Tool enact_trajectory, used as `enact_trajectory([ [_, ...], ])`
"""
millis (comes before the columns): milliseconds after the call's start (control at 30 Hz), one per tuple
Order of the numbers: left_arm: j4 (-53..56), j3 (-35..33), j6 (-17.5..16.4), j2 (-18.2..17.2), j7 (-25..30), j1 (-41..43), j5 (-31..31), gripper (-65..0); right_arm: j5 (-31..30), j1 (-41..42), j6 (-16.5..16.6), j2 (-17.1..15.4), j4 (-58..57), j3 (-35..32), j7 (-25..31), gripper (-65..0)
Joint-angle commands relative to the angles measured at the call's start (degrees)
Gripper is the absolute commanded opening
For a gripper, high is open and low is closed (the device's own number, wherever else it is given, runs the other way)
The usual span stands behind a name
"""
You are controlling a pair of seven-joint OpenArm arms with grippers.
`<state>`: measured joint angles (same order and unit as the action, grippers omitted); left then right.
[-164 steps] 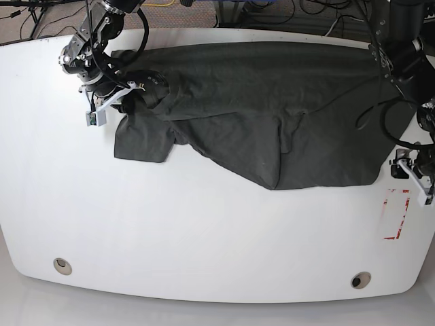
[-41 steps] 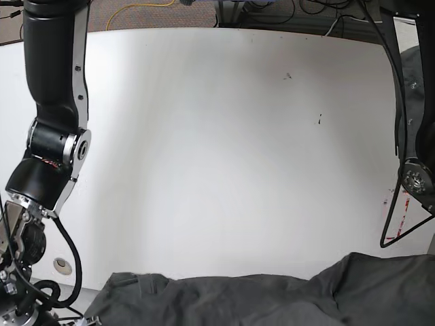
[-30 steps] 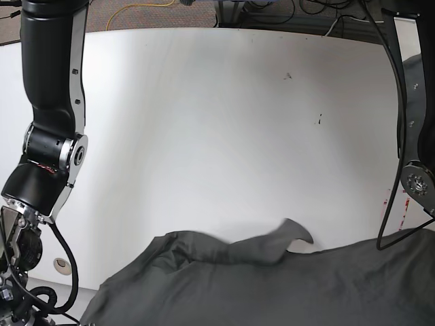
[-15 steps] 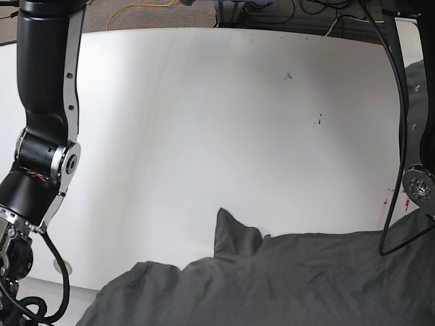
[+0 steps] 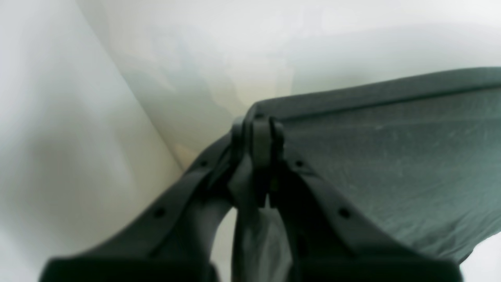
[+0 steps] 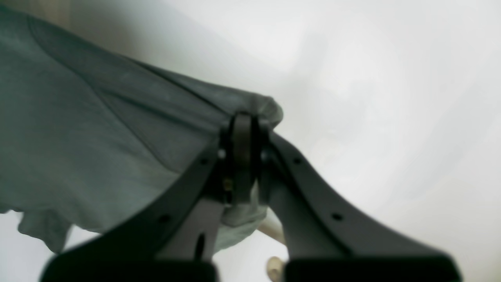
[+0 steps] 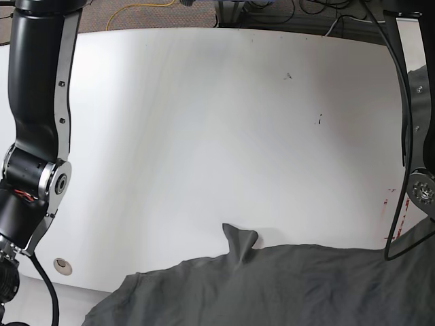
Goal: Fold the T-shirt properly
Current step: 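Swing the held shirt through the air and lower it back onto the table, then release the shirt with the right gripper and move it to the collar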
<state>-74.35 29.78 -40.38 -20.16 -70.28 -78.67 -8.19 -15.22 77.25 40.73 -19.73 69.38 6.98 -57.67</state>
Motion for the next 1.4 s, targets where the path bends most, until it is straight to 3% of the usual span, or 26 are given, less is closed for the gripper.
enact_trajectory([
  [0,-0.7,-0.2,0.4,-0.7,1.8,-3.0,0.7,-64.6,1.1,4.1,-0.7,-1.5,0.6,-3.0,1.0,-65.0],
  [300,-1.2,-2.6,0.4,-0.5,1.7,-1.8,0.5,-64.7,1.0,4.5,-0.7,-2.6,0.8,-5.7,0.7,-65.0],
  [533,-1.8,-2.5,0.4,-0.7,1.7,5.9,0.3,-64.7,0.5,-2.0,-0.7,-4.8,3.6,-4.7,-1.0,-65.0],
  [767,-8.7,-2.4,0.4,-0.7,-1.6,16.9,0.3,-64.7,0.5,-15.1,-0.7,-5.0,12.3,1.9,-4.6,-65.0],
  [1067,-19.0,-2.4,0.4,-0.5,-5.5,34.8,-3.4,-64.7,0.5,-35.1,-0.7,-4.4,21.6,9.8,-4.8,-65.0],
  [1367,-27.9,2.6,0.4,0.3,-7.2,54.6,-8.7,-64.7,0.4,-54.2,-0.7,1.7,32.3,15.8,-4.9,-65.0],
])
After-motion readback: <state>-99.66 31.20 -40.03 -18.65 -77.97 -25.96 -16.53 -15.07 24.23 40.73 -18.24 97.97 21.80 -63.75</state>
